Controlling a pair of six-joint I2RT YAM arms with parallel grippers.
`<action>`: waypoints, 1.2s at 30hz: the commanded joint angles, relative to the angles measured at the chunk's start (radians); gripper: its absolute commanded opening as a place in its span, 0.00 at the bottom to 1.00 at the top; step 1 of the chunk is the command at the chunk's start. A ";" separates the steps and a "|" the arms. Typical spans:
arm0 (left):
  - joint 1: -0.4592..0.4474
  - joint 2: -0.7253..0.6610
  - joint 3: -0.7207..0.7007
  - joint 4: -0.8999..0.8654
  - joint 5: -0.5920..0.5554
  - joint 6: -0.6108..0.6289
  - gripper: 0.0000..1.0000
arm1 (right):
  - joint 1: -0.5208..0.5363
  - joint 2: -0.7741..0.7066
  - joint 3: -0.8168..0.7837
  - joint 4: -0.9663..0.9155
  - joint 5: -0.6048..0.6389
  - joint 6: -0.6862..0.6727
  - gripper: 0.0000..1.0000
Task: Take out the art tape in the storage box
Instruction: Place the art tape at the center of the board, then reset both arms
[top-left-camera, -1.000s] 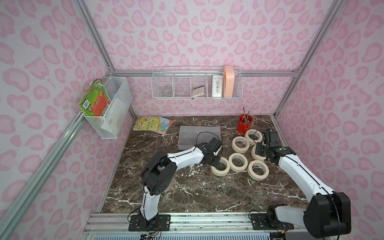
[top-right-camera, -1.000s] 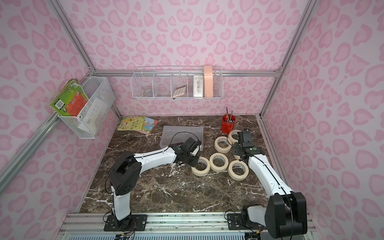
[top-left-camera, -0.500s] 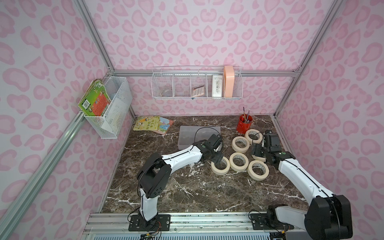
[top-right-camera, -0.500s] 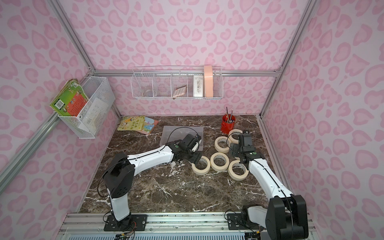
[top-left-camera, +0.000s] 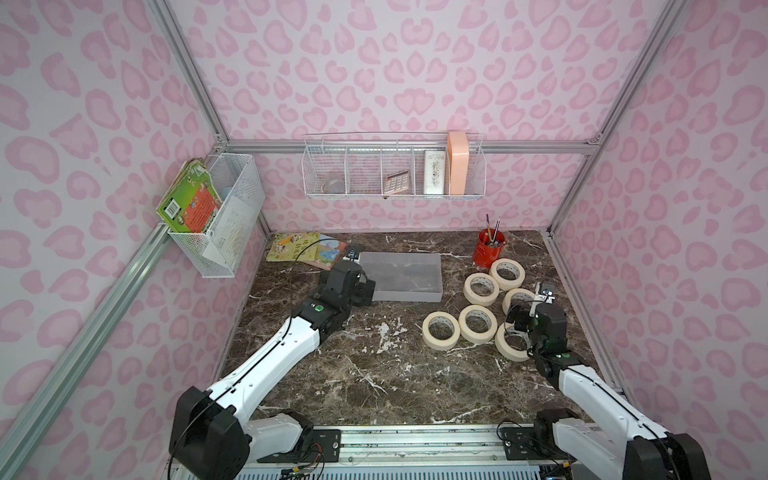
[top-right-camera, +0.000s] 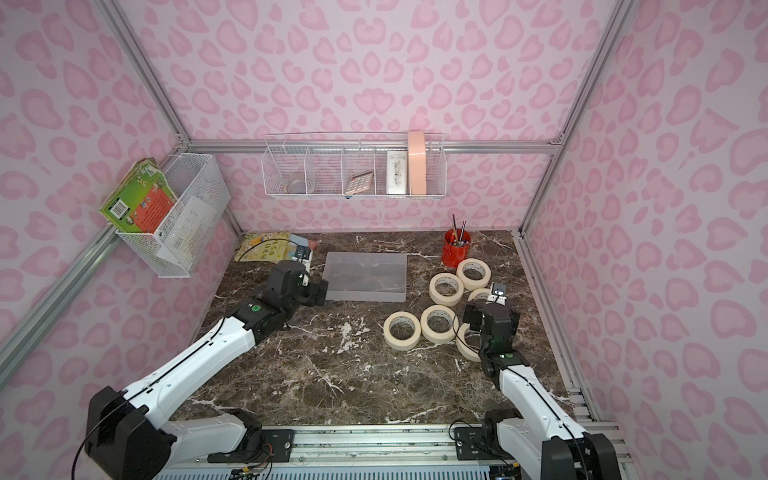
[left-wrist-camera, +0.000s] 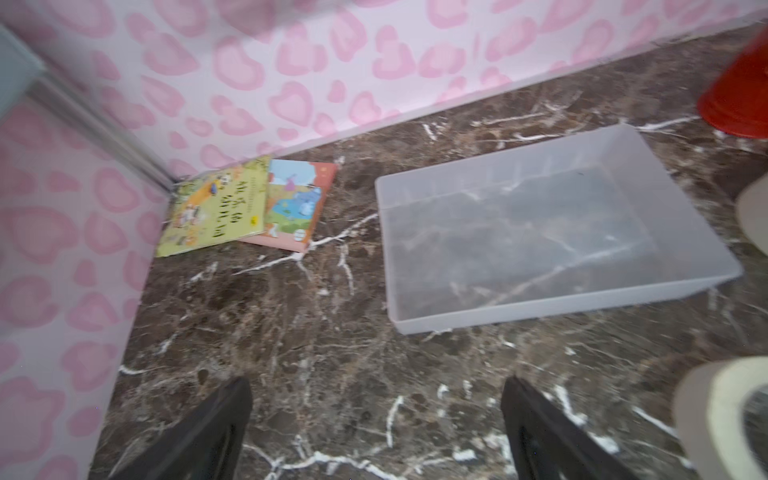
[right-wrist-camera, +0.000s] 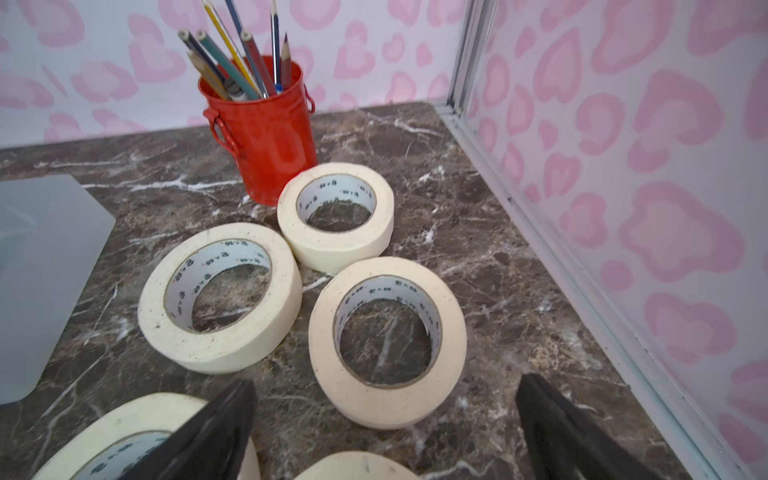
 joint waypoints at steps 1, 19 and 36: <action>0.062 -0.041 -0.116 0.210 -0.088 0.101 0.98 | 0.000 -0.020 -0.118 0.400 0.064 -0.074 1.00; 0.228 0.231 -0.342 0.741 -0.015 0.199 0.97 | -0.019 0.331 -0.194 0.911 0.075 -0.134 1.00; 0.436 0.363 -0.500 1.069 0.397 0.103 0.98 | -0.076 0.625 -0.106 1.088 -0.036 -0.164 1.00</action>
